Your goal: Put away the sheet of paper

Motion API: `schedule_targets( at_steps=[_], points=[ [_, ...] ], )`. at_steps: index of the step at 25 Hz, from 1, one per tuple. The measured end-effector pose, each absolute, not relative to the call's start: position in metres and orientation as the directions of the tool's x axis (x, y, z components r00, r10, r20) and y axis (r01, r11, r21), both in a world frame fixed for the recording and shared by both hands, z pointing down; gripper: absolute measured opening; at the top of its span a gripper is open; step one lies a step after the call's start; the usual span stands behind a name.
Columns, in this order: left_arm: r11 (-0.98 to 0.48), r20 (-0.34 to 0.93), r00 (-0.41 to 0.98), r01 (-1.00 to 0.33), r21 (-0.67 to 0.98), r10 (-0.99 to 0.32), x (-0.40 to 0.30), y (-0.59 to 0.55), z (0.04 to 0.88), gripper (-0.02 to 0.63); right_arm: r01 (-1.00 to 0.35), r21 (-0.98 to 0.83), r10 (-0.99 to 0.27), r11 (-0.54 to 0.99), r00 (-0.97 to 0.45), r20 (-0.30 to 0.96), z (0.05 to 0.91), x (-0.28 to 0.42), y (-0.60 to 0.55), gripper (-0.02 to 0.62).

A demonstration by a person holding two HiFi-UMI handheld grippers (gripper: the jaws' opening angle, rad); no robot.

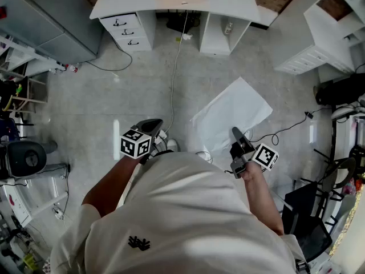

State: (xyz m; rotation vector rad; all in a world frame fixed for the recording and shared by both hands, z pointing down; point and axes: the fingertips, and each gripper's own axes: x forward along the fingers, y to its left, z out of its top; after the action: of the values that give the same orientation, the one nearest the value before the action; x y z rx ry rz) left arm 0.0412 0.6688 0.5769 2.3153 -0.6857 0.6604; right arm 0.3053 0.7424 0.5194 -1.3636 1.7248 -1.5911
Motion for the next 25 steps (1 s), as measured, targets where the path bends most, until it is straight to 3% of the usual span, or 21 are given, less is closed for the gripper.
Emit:
schedule_targets(
  at_steps=[7, 12, 25],
  points=[
    [-0.686, 0.554, 0.782, -0.571, 0.452, -0.286, 0.001, 0.642, 0.571, 0.025, -0.319, -0.932, -0.862, -0.170, -0.410, 0.297, 0.528, 0.250, 0.688, 0.028],
    [-0.658, 0.497, 0.784, -0.601, 0.454, -0.372, -0.023, 0.599, 0.567, 0.025, -0.306, -0.939, -0.848, -0.159, -0.445, 0.289, 0.537, 0.220, 0.633, 0.028],
    [-0.555, 0.492, 0.673, -0.738, 0.385, -0.553, 0.027, 0.422, 0.523, 0.025, -0.201, -0.977, -0.795, -0.065, -0.581, 0.172, 0.528, 0.278, 0.372, 0.028]
  ],
)
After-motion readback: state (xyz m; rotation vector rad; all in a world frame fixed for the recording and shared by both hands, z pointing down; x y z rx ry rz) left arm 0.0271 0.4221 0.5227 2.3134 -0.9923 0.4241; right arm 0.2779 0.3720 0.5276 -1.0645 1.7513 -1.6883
